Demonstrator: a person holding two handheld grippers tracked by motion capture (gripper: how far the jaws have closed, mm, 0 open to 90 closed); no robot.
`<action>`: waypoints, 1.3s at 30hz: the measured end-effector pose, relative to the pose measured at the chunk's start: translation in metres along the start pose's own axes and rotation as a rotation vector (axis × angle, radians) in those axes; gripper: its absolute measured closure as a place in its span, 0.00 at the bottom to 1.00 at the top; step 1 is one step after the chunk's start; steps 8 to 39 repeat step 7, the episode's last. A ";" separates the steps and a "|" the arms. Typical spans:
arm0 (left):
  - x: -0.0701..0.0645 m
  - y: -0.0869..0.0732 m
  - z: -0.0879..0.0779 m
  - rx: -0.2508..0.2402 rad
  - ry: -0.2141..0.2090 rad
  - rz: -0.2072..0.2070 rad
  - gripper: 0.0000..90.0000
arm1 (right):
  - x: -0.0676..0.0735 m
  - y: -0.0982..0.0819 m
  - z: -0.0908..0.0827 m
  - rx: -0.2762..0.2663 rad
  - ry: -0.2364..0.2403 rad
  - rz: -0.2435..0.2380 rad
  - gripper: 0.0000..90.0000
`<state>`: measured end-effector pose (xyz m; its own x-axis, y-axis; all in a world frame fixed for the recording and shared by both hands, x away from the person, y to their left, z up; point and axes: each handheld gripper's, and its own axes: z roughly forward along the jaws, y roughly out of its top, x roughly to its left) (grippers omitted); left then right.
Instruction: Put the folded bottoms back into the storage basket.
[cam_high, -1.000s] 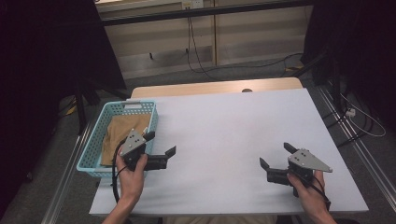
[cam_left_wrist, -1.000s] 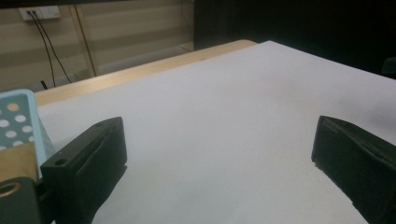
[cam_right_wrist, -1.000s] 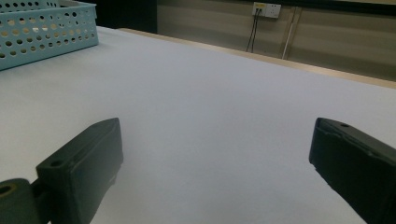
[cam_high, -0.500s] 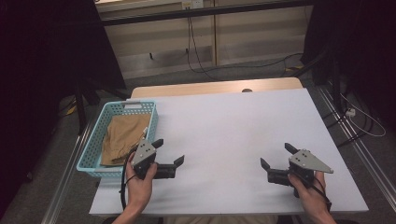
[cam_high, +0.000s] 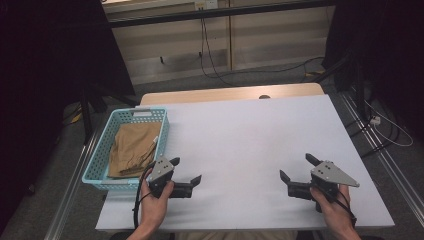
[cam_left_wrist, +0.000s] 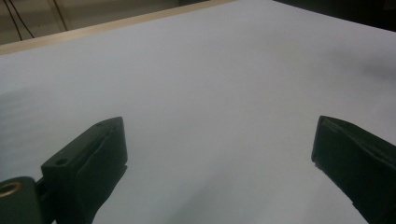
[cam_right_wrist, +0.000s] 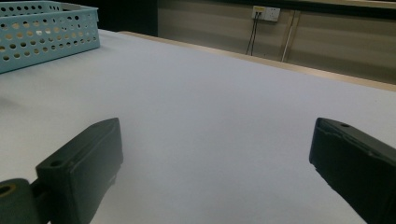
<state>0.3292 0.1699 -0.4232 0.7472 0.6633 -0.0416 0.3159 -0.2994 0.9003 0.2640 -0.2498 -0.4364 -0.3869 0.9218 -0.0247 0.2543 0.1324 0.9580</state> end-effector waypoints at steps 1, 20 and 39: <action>0.000 0.000 0.000 0.009 -0.003 0.011 0.04 | 0.000 0.000 0.000 0.000 0.002 -0.001 0.03; 0.003 0.000 0.003 0.012 0.001 -0.014 0.04 | -0.001 0.000 0.000 0.000 0.003 0.000 0.03; 0.003 0.000 0.003 0.012 0.001 -0.014 0.04 | -0.001 0.000 0.000 0.000 0.003 0.000 0.03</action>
